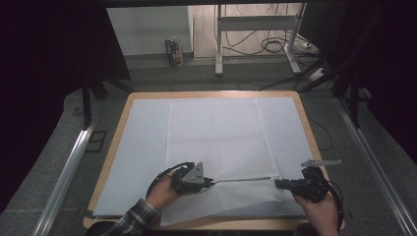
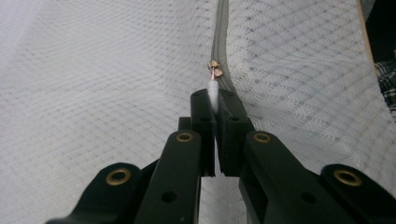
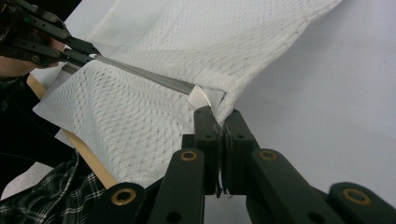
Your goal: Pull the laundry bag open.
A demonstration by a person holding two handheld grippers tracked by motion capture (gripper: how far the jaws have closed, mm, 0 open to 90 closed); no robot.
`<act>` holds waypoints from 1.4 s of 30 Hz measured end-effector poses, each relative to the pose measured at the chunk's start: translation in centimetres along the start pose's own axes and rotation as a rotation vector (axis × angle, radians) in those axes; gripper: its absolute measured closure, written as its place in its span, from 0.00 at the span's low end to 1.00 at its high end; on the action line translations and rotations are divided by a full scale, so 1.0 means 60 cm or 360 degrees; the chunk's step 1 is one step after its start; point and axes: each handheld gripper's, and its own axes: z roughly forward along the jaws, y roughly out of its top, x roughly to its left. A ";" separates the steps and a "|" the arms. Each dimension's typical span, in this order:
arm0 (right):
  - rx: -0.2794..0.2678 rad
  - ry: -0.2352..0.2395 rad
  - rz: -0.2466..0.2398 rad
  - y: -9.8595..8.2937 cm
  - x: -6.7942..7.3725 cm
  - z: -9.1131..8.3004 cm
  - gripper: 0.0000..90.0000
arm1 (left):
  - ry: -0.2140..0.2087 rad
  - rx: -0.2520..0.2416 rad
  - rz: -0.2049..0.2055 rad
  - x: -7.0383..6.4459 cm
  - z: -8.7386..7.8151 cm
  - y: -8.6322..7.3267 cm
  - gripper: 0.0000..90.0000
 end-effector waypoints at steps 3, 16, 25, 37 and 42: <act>0.0009 0.0009 0.0004 0.000 -0.001 0.003 0.95 | 0.0001 0.0007 -0.0010 0.001 -0.003 -0.003 0.97; -0.0027 -0.0030 0.0030 -0.002 -0.011 -0.008 0.95 | 0.0055 0.0019 -0.0057 0.006 -0.030 -0.027 0.97; -0.0022 -0.0034 0.0028 -0.002 -0.011 -0.008 0.95 | 0.0064 0.0030 -0.0066 0.003 -0.037 -0.037 0.97; -0.0027 -0.0044 0.0037 -0.003 -0.013 -0.011 0.95 | 0.0090 0.0061 -0.0078 0.002 -0.046 -0.048 0.97; -0.0032 -0.0044 0.0042 -0.004 -0.016 -0.013 0.95 | 0.0103 0.0055 -0.0101 0.004 -0.054 -0.056 0.97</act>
